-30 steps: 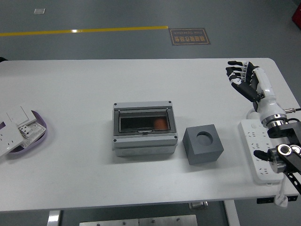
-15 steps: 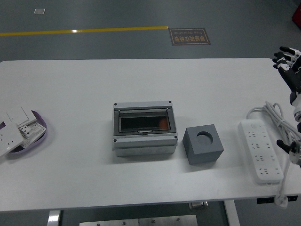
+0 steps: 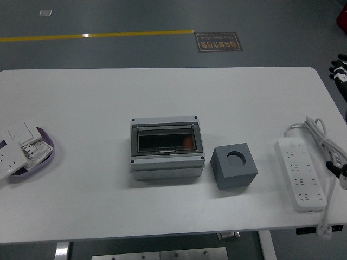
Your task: Pick up the cylinder from the cube,place it in the box,flap close box
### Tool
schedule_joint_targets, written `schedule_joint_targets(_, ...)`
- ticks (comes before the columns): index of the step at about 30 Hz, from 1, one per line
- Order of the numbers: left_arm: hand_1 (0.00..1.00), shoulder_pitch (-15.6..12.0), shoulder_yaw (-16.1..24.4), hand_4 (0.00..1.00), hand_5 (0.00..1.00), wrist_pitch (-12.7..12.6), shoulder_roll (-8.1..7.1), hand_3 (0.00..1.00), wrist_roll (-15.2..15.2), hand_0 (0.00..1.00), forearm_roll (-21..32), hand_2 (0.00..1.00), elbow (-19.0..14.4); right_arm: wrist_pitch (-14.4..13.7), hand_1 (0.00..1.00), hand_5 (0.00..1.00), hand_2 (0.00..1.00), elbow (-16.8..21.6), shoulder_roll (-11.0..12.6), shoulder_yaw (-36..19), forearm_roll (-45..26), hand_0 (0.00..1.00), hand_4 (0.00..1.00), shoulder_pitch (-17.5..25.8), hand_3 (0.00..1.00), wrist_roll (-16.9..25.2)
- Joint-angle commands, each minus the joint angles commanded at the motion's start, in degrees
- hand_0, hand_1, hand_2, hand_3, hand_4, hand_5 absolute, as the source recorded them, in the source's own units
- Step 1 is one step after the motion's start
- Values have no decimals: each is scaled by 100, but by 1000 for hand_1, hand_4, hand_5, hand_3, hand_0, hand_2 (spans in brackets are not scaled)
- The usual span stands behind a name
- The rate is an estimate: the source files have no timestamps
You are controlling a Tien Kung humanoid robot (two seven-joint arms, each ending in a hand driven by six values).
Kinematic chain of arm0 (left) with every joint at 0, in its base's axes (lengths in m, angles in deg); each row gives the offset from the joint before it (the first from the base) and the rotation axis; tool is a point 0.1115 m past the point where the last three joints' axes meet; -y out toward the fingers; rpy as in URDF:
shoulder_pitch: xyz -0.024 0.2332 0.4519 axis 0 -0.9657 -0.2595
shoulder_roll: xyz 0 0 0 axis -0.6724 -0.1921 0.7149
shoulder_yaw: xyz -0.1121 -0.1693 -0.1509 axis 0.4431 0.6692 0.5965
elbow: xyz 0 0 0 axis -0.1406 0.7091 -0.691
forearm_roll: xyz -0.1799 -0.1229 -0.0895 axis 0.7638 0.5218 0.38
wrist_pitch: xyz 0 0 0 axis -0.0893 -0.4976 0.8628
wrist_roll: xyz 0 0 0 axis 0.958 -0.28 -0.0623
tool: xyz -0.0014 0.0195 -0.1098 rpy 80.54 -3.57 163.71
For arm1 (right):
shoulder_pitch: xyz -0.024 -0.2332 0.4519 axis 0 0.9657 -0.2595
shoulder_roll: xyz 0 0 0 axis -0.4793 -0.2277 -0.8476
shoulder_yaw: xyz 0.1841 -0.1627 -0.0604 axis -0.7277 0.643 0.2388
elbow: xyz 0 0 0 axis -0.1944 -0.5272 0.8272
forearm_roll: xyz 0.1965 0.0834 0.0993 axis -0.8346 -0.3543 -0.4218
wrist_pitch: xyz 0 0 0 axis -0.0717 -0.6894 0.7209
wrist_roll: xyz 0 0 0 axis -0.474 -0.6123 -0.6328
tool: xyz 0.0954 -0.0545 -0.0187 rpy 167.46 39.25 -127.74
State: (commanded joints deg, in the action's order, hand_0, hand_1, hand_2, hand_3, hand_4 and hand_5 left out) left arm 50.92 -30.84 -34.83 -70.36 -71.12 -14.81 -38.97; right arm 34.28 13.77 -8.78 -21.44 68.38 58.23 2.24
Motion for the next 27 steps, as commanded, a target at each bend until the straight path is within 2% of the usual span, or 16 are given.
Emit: schedule_joint_targets(27,622,53,-85,683,211,4,15,634,-53,596,127,615,17,103,609,292,618,-174,-120,-47,-54,649,585,-84,643,39)
